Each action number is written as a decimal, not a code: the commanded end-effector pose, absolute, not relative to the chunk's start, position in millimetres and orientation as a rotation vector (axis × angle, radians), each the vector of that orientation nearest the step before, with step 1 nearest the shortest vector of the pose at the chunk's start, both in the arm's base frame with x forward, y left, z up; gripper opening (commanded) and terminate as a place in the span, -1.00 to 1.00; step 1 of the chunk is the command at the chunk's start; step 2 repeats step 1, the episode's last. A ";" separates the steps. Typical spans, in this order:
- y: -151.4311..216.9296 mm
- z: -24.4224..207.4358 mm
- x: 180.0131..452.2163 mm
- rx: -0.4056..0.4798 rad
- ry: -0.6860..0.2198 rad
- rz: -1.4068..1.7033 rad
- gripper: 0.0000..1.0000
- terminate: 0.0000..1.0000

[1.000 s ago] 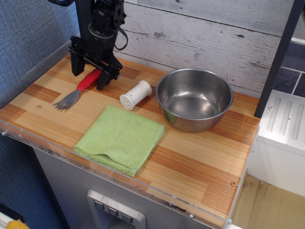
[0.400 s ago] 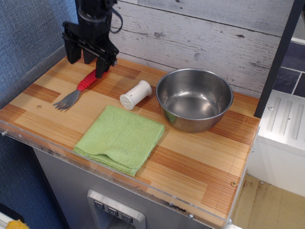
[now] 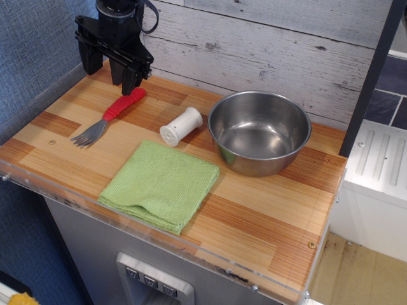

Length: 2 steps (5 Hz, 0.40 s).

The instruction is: PICK UP THE SPOON AND KEEP ANOTHER SIDE OF THE TABLE

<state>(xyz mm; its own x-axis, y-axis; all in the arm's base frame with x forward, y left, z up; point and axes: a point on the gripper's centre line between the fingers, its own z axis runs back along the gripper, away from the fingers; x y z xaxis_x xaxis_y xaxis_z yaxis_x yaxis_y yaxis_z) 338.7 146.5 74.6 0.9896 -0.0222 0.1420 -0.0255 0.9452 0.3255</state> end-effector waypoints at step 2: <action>151.5 95.6 324.5 0.354 -0.202 0.020 1.00 1.00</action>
